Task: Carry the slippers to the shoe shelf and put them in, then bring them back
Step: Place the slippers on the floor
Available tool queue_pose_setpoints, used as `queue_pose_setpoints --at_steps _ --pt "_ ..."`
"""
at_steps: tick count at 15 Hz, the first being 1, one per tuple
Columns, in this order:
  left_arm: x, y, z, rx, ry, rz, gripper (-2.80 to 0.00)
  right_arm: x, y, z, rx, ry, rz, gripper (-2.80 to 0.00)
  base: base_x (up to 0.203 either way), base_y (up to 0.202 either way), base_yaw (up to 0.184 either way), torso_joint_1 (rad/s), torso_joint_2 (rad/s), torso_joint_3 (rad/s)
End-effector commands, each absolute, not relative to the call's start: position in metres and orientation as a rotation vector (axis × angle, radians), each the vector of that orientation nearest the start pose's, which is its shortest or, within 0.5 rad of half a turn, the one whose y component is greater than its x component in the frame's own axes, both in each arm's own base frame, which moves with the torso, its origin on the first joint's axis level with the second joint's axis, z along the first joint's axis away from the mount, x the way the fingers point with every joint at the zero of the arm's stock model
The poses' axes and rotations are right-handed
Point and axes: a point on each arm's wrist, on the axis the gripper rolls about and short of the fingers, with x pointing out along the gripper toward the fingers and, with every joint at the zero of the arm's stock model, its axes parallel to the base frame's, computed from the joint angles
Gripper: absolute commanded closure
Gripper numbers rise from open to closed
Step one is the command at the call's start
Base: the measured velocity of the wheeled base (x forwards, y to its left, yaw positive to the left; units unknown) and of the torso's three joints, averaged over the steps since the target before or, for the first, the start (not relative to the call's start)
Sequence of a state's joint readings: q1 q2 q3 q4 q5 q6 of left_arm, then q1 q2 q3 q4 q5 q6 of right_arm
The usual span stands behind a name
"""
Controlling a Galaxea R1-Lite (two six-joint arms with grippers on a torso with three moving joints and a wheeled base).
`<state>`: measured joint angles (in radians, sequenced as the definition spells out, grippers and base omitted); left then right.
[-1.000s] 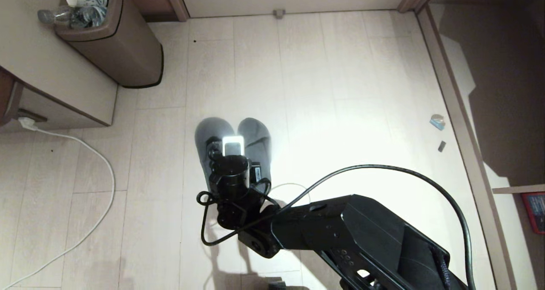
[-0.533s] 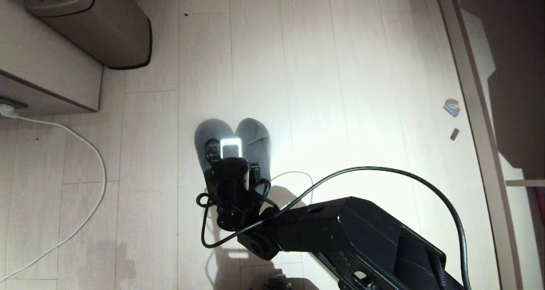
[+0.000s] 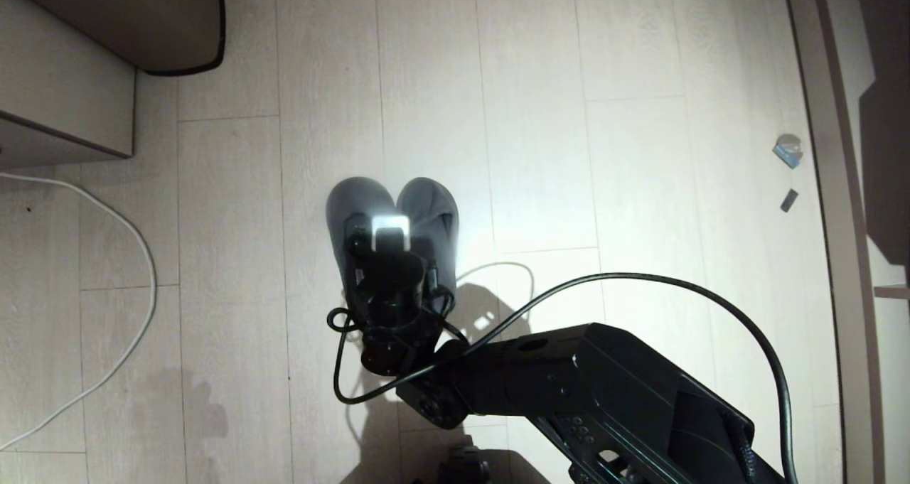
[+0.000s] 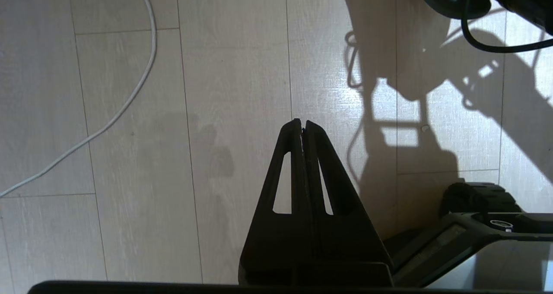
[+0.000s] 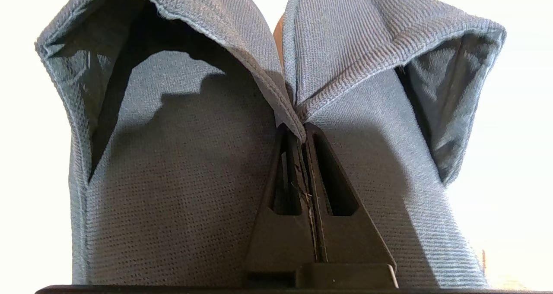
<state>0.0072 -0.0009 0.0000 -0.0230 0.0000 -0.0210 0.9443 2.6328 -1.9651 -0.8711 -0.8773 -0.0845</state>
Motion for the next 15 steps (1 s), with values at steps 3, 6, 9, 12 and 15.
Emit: queue_pose_setpoints --at_steps 3,6,9,12,15 --pt "-0.022 0.000 0.076 -0.021 -0.015 0.008 0.00 0.327 0.423 0.133 0.106 -0.149 0.054 -2.80 0.000 0.000 0.000 0.002 0.00 -0.110" --pt "-0.022 0.000 0.076 -0.021 -0.015 0.008 0.00 0.325 0.422 0.138 0.096 -0.171 0.053 -2.80 0.000 0.000 0.000 0.003 0.00 -0.019" --pt "-0.022 0.000 0.076 -0.021 -0.015 0.008 0.00 0.323 0.422 0.136 0.043 -0.202 0.054 -2.80 0.000 0.000 0.000 0.000 0.00 0.000" --pt "-0.022 0.000 0.076 -0.021 -0.015 0.008 0.00 0.322 0.421 0.121 -0.036 -0.181 0.078 -2.80 0.000 0.000 0.000 0.000 0.00 0.000" --pt "-0.022 0.000 0.076 -0.020 -0.015 0.008 0.00 0.320 0.417 0.125 -0.028 -0.192 0.080 -2.80 0.000 0.000 0.000 0.000 0.00 0.000"
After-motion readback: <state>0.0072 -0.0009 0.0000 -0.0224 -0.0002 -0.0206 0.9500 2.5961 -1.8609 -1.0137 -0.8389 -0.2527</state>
